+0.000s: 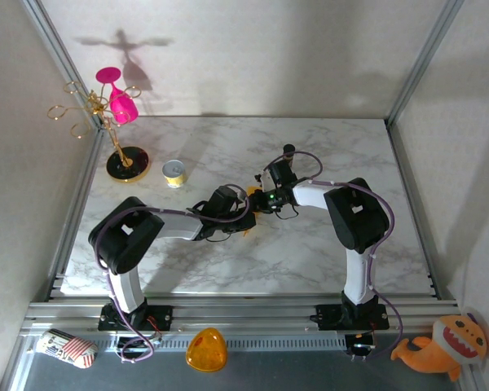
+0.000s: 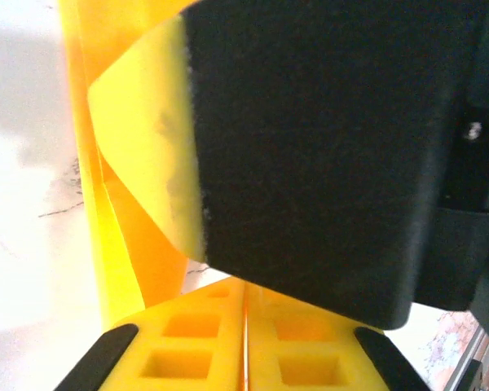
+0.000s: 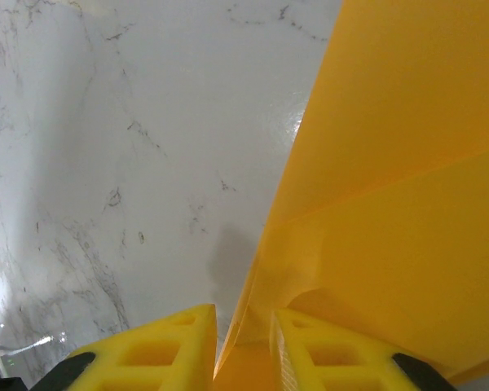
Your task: Fold a paper plane with a square sheet of paper (pick it up from the middle)
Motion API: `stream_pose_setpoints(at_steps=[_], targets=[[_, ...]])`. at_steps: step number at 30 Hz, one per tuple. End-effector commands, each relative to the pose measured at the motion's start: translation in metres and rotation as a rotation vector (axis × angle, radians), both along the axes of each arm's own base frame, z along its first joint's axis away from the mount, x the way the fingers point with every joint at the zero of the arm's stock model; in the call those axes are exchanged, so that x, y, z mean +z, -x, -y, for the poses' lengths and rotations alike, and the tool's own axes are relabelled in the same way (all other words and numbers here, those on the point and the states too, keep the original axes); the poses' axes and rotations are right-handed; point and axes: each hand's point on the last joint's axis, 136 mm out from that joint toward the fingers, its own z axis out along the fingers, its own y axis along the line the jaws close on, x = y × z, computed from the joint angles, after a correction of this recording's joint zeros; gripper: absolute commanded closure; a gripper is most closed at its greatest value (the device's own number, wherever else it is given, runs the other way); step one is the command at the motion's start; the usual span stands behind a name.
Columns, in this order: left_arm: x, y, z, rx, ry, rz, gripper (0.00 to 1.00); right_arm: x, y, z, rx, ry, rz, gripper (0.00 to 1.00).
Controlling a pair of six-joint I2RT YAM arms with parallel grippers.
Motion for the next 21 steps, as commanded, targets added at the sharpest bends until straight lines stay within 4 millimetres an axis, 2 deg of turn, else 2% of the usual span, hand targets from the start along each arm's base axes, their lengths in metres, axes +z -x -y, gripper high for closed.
stream_pose_setpoints(at_steps=[1,15,21], targets=[[-0.008,0.004,0.000,-0.008,-0.009,0.001,0.91,-0.048,0.012,0.029,-0.049,0.168,-0.086,0.73],[-0.020,0.018,-0.007,-0.005,-0.011,-0.039,0.92,-0.054,0.012,0.031,-0.052,0.185,-0.101,0.74],[-0.029,0.025,-0.017,0.006,-0.049,-0.060,0.94,-0.058,0.013,0.034,-0.060,0.207,-0.110,0.74]])
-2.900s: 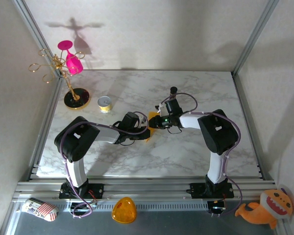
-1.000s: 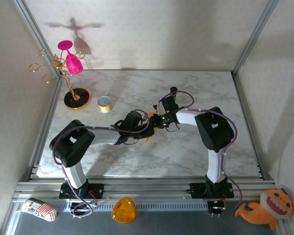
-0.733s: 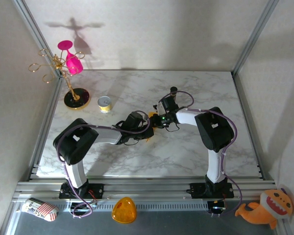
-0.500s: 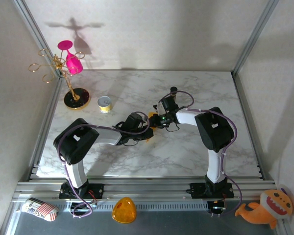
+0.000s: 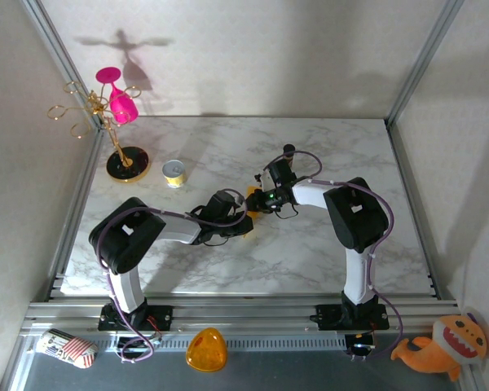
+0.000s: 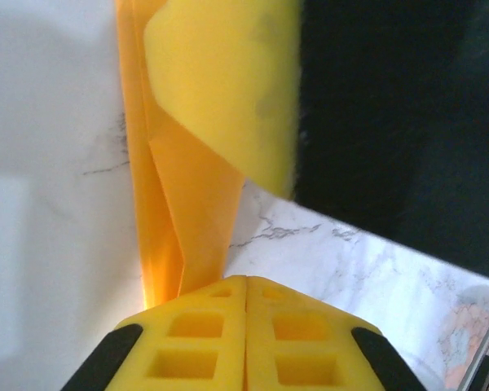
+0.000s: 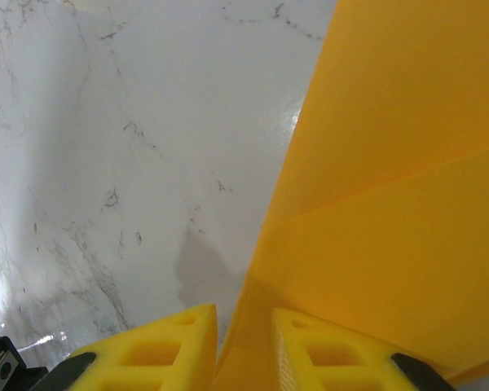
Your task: Fold a paper plane with a square sheet of paper (pick it up from the middle)
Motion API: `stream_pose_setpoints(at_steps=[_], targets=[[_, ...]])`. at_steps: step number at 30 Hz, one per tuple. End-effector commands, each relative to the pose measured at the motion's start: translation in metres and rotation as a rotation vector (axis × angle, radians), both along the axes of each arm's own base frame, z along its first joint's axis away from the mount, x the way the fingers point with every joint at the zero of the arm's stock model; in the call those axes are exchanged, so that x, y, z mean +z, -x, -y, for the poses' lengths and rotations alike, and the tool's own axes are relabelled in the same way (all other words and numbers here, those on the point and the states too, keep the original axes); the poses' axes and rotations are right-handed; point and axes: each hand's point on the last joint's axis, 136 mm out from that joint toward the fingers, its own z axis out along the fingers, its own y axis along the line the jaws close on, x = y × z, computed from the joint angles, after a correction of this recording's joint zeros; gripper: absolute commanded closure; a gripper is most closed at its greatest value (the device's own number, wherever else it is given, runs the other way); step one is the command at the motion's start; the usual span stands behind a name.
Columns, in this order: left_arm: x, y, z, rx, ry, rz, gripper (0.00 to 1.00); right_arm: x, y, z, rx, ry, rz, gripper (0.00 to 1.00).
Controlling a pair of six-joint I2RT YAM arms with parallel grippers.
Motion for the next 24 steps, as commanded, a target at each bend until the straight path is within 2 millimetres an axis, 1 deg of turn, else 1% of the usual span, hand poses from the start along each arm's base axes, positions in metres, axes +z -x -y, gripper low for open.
stream_pose_setpoints(at_steps=[1,4,5,8,11,14,16,19,21,23,24], targets=[[-0.016,0.017,-0.009,0.001,-0.047,-0.051,0.94,-0.057,0.013,0.035,-0.059,0.201,-0.096,0.74],[-0.022,0.022,-0.011,-0.007,-0.075,-0.055,0.97,-0.060,0.014,0.037,-0.064,0.218,-0.102,0.74],[-0.028,0.027,-0.016,-0.009,-0.100,-0.076,0.97,-0.061,0.015,0.038,-0.064,0.223,-0.103,0.74],[-0.034,0.035,-0.023,-0.012,-0.134,-0.089,1.00,-0.063,0.014,0.040,-0.070,0.239,-0.109,0.74],[-0.036,0.046,-0.029,-0.027,-0.149,-0.107,1.00,-0.065,0.013,0.042,-0.075,0.251,-0.112,0.74],[-0.039,0.062,-0.031,-0.064,-0.165,-0.128,1.00,-0.066,0.013,0.042,-0.079,0.260,-0.115,0.74],[-0.044,0.073,-0.038,-0.092,-0.222,-0.139,1.00,-0.067,0.013,0.043,-0.082,0.264,-0.118,0.75],[-0.052,0.081,-0.053,-0.132,-0.342,-0.144,1.00,-0.067,0.013,0.043,-0.084,0.266,-0.120,0.75],[-0.051,0.083,-0.059,-0.151,-0.379,-0.138,1.00,-0.067,0.013,0.044,-0.085,0.269,-0.121,0.75],[-0.042,0.080,-0.059,-0.166,-0.391,-0.119,1.00,-0.067,0.013,0.044,-0.085,0.270,-0.119,0.75],[-0.034,0.076,-0.057,-0.165,-0.394,-0.101,1.00,-0.067,0.014,0.044,-0.086,0.270,-0.120,0.75]])
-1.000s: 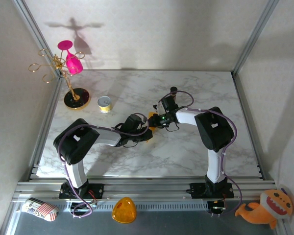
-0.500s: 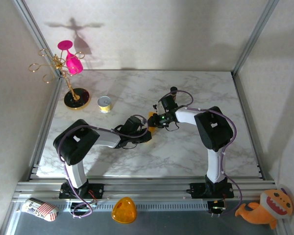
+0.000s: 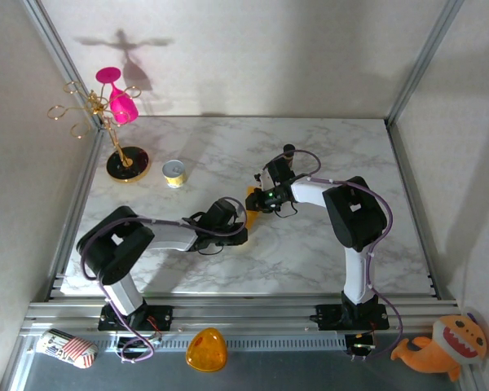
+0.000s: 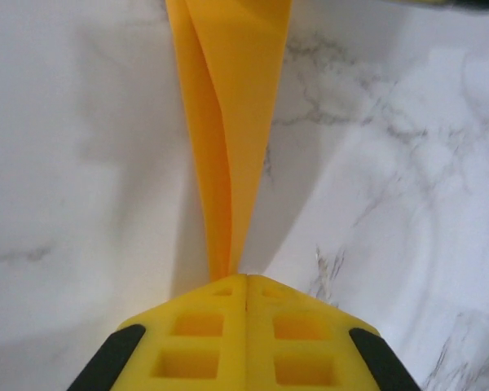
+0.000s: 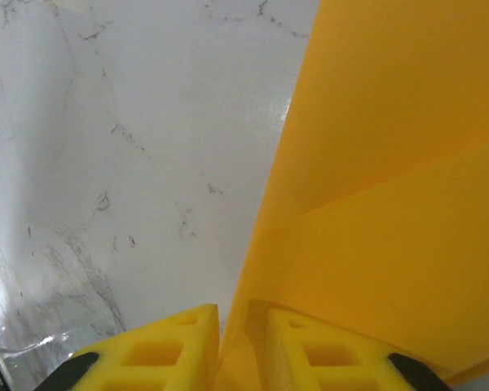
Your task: Fold a paper plane with a square sheet of paper (pick it up from the middle)
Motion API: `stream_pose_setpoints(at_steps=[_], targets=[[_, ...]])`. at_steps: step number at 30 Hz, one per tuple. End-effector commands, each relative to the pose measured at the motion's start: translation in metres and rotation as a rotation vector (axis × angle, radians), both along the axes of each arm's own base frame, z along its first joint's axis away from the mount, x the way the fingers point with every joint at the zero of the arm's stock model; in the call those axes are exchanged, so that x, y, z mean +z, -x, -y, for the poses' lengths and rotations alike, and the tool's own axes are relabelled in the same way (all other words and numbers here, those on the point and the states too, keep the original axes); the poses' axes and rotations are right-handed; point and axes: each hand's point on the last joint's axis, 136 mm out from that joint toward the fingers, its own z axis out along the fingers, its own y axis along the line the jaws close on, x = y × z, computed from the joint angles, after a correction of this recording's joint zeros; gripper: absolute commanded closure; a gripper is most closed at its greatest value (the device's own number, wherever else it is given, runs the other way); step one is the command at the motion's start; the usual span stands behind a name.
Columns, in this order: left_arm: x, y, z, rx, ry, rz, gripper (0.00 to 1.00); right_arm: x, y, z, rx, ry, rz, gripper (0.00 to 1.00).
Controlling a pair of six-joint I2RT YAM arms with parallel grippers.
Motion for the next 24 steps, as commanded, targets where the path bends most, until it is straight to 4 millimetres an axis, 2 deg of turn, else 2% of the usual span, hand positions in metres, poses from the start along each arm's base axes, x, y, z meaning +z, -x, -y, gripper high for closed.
stream_pose_setpoints(at_steps=[1,7,10,13,18,24], targets=[[-0.016,0.032,-0.031,-0.058,-0.194,-0.101,1.00,-0.064,0.014,0.043,-0.073,0.244,-0.090,0.75],[0.070,-0.017,0.004,0.036,0.044,0.115,1.00,-0.061,0.014,0.041,-0.081,0.232,-0.096,0.75],[0.084,-0.033,0.014,0.108,0.152,0.160,1.00,-0.060,0.014,0.040,-0.088,0.220,-0.103,0.75],[0.079,-0.043,0.021,0.155,0.208,0.149,1.00,-0.057,0.015,0.037,-0.092,0.201,-0.107,0.75],[0.056,-0.055,0.025,0.222,0.215,0.120,1.00,-0.054,0.013,0.034,-0.093,0.185,-0.109,0.75],[0.030,-0.056,0.015,0.258,0.146,0.086,1.00,-0.053,0.013,0.034,-0.092,0.184,-0.105,0.75]])
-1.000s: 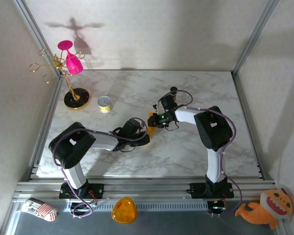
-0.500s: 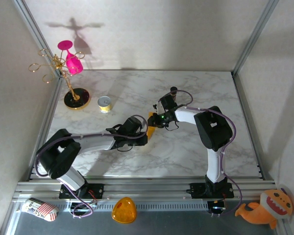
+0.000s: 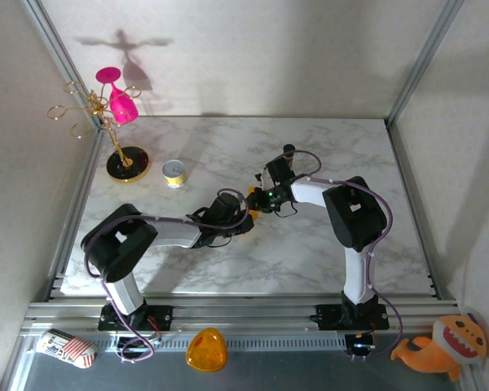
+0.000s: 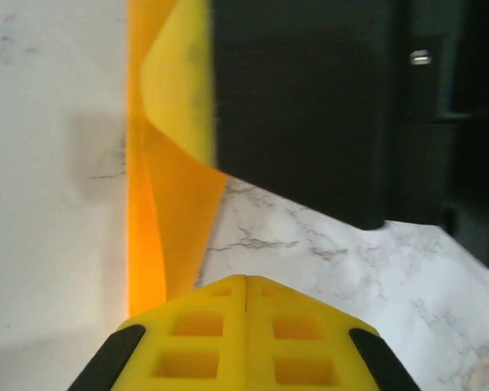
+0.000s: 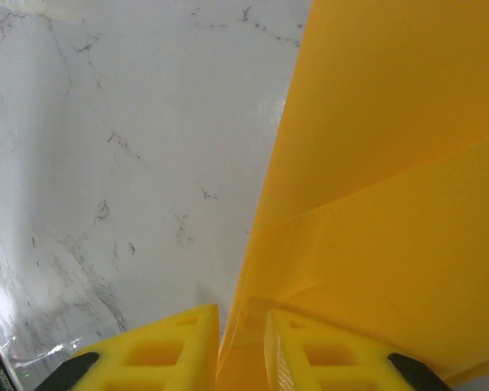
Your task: Fold a paper plane with a square sheet of paper (pick it up from the middle)
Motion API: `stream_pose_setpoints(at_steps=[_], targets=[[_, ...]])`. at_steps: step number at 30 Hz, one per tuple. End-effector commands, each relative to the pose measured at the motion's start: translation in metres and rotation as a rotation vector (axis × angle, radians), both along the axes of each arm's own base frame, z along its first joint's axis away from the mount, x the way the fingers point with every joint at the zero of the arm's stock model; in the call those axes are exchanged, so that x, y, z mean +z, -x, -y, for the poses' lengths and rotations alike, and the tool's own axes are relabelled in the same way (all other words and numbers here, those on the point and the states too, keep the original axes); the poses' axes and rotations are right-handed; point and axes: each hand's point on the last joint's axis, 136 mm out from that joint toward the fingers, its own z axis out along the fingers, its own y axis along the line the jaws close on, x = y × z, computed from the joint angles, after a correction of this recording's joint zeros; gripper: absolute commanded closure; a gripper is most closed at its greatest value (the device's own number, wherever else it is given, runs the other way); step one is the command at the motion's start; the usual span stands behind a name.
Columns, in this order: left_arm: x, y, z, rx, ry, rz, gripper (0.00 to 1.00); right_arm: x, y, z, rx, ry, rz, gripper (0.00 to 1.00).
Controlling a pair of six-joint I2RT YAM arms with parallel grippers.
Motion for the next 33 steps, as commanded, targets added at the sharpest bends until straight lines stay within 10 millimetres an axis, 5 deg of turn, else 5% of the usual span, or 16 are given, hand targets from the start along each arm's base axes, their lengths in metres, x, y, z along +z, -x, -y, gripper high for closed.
stream_pose_setpoints(at_steps=[1,10,17,22,28,33], targets=[[0.002,-0.013,-0.004,0.061,0.007,0.020,1.00,-0.053,0.014,0.034,-0.054,0.186,-0.085,0.75],[-0.027,0.002,-0.021,0.088,-0.049,-0.046,1.00,-0.042,0.006,0.030,-0.056,0.171,-0.063,0.74],[-0.035,0.006,-0.030,0.104,-0.076,-0.057,1.00,0.007,-0.018,0.009,-0.056,0.075,0.014,0.74],[-0.042,0.009,-0.033,0.109,-0.090,-0.073,1.00,0.053,-0.034,0.012,-0.109,0.012,0.114,0.72],[-0.042,0.009,-0.032,0.108,-0.085,-0.075,1.00,0.048,-0.008,0.030,-0.137,0.019,0.113,0.78],[-0.041,0.009,-0.031,0.106,-0.082,-0.078,1.00,0.042,0.016,0.022,-0.085,-0.021,0.076,0.84]])
